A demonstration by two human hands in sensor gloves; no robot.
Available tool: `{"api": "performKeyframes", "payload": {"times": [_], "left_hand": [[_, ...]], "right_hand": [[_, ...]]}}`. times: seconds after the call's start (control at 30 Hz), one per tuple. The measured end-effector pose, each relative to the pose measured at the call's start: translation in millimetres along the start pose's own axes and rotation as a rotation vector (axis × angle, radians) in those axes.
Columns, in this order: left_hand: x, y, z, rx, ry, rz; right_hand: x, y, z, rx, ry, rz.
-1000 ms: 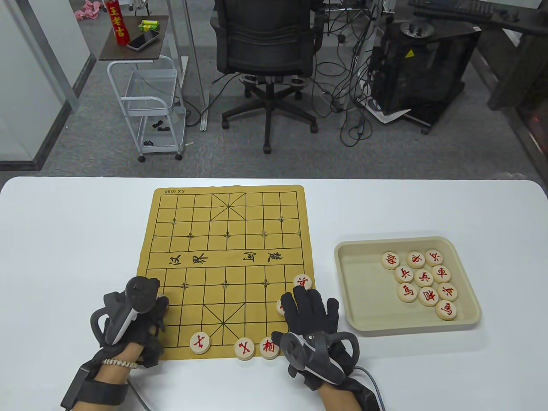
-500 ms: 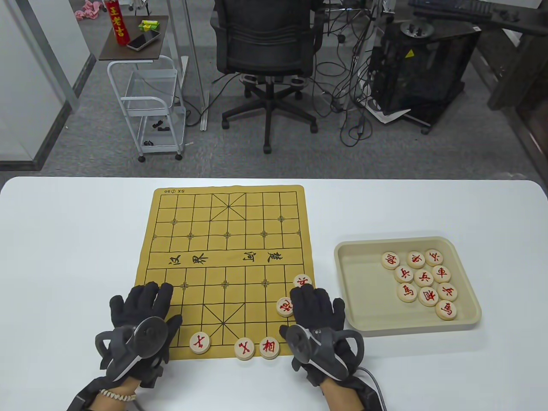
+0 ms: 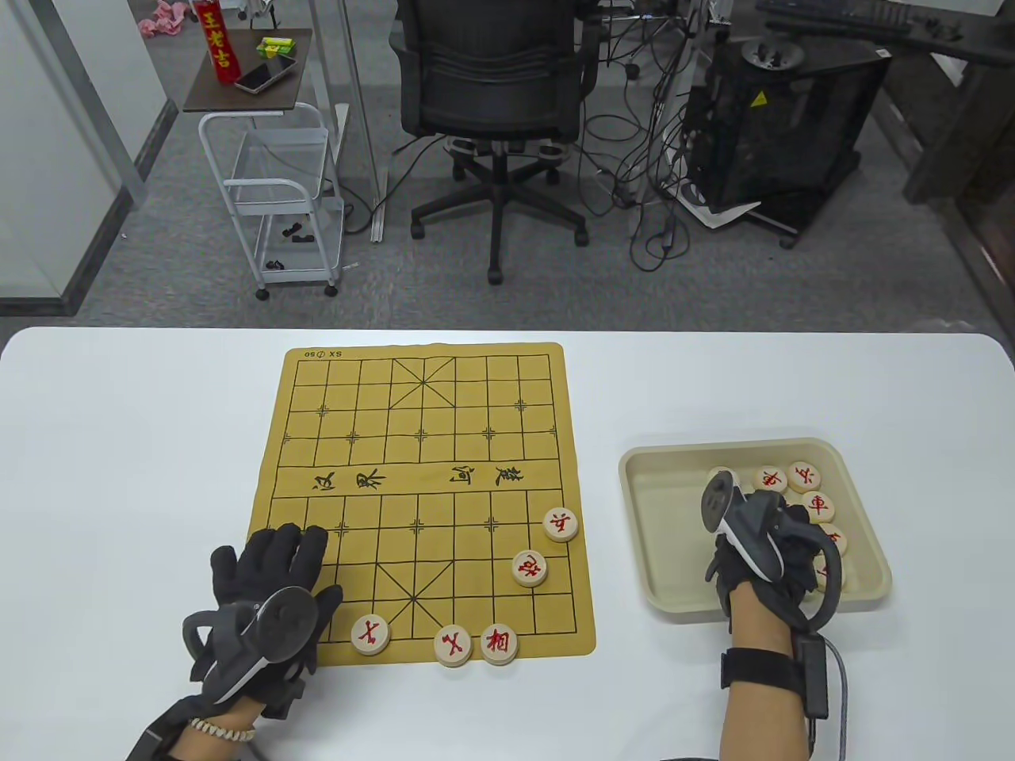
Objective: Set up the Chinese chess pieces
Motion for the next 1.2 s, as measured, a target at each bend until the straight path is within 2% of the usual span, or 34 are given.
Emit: {"api": "performKeyframes", "payload": {"times": [0.2,0.27,0.4,0.6,0.8,0.9,0.97,1.1,1.2], "left_hand": [[-1,-1,1,-0.002,0.013,0.005],[-1,-1,2,-0.001,0.016,0.004],[-1,-1,2,0.001,0.018,0.004],[-2,-1,3,0.002,0.025,0.004],[-2,1,3,0.010,0.021,-0.002],[-3,2,4,0.012,0.027,-0.004],[-3,2,4,0.015,0.028,-0.005],[-3,1,4,0.018,0.024,0.002],[-2,1,5,0.017,0.024,0.010]], "right_hand": [[-19,-7,-16,0.064,-0.048,0.007],[-23,-8,-18,0.060,-0.016,-0.006],[-29,-9,-22,0.094,-0.032,-0.009],[-33,-5,-23,0.041,-0.081,0.008],[-29,-1,-22,0.049,0.008,0.011],[-19,-3,-14,0.018,0.104,0.021],[-4,-9,-3,-0.038,0.145,0.080],[51,-40,17,-0.102,0.259,0.316],[94,-69,16,-0.098,0.271,0.480]]}}
Point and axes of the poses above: the tracker on the back of each hand, its own y axis roughly to the little-finger side, its own x axis roughly from the fingertips to the wrist, z = x × y, the point moved 3 cm from there along -x, roughly from the wrist to the fingertips, and after that the axes turned 12 degrees about -y, right-handed, at the moved point
